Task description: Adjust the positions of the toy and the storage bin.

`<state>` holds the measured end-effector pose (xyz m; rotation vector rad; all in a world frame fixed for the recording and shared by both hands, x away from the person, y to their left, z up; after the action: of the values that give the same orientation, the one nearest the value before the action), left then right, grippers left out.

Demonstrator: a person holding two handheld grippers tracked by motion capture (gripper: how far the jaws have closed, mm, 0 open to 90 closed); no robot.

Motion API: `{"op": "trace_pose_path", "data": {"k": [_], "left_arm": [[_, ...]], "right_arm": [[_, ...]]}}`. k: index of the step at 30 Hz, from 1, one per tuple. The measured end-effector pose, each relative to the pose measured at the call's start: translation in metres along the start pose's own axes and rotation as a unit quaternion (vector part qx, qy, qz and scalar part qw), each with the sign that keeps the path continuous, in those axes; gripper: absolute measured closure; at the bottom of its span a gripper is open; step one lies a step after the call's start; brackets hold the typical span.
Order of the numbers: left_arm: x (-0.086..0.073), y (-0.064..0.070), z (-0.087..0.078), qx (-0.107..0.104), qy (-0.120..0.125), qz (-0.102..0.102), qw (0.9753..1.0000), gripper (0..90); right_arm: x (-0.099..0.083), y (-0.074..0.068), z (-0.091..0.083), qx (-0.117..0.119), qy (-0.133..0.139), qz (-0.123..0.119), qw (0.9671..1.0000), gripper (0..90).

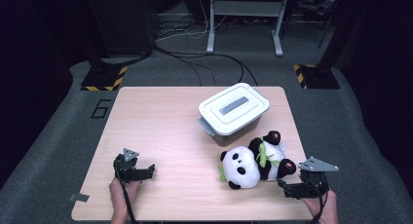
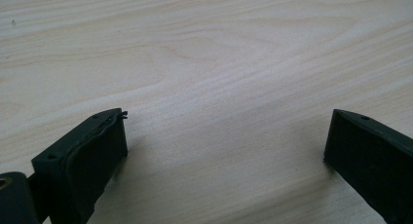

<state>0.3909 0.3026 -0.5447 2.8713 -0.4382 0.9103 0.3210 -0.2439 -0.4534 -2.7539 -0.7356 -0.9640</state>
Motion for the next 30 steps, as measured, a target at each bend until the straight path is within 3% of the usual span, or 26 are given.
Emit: {"op": "trace_pose_path", "data": {"k": [3, 7, 8, 13, 15, 18, 20, 22, 27, 30], "left_arm": [[0.0, 0.0, 0.0, 0.001, 0.0, 0.001, 1.0, 1.6], [0.0, 0.0, 0.0, 0.0, 0.0, 0.0, 1.0, 1.6], [0.0, 0.0, 0.0, 0.0, 0.0, 0.0, 1.0, 1.7], [0.0, 0.0, 0.0, 0.0, 0.0, 0.001, 1.0, 1.7], [0.0, 0.0, 0.0, 0.001, 0.001, 0.001, 1.0, 1.7], [0.0, 0.0, 0.0, 0.0, 0.0, 0.0, 1.0, 1.7], [0.0, 0.0, 0.0, 0.001, 0.001, 0.001, 1.0, 1.7], [0.0, 0.0, 0.0, 0.0, 0.0, 0.0, 1.0, 1.7], [0.0, 0.0, 0.0, 0.0, 0.001, 0.001, 1.0, 1.7], [0.0, 0.0, 0.0, 0.0, 0.001, 0.001, 1.0, 1.8]], "right_arm": [[0.02, -0.011, -0.005, -0.003, 0.003, -0.016, 0.9999, 0.3], [0.034, -0.018, -0.004, 0.002, 0.006, -0.027, 0.9996, 2.0], [0.044, -0.025, -0.001, 0.008, 0.005, -0.035, 0.9993, 5.0], [0.059, -0.035, 0.011, 0.02, -0.011, -0.041, 0.9989, 16.1], [0.065, -0.038, 0.021, 0.017, -0.036, -0.025, 0.9989, 29.6], [0.065, -0.041, 0.032, 0.026, -0.057, -0.02, 0.9979, 45.7], [0.063, -0.044, 0.037, 0.003, -0.064, -0.026, 0.9976, 60.0], [0.06, -0.043, 0.041, -0.002, -0.07, -0.014, 0.9975, 70.2], [0.056, -0.042, 0.036, 0.006, -0.058, 0.005, 0.9983, 74.6], [0.053, -0.044, 0.029, 0.01, -0.024, 0.03, 0.9992, 75.7]]}}
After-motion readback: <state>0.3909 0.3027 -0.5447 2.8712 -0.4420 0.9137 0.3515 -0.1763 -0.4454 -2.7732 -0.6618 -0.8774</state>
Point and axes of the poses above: each handheld gripper's, and its own axes: z roughly forward along the jaws, x roughly out of its top, y roughly to its right, the point moved 2 cm from there along z, roughly forward along the jaws, and after that the axes turned 11 degrees about -y, right-handed, at the moved point
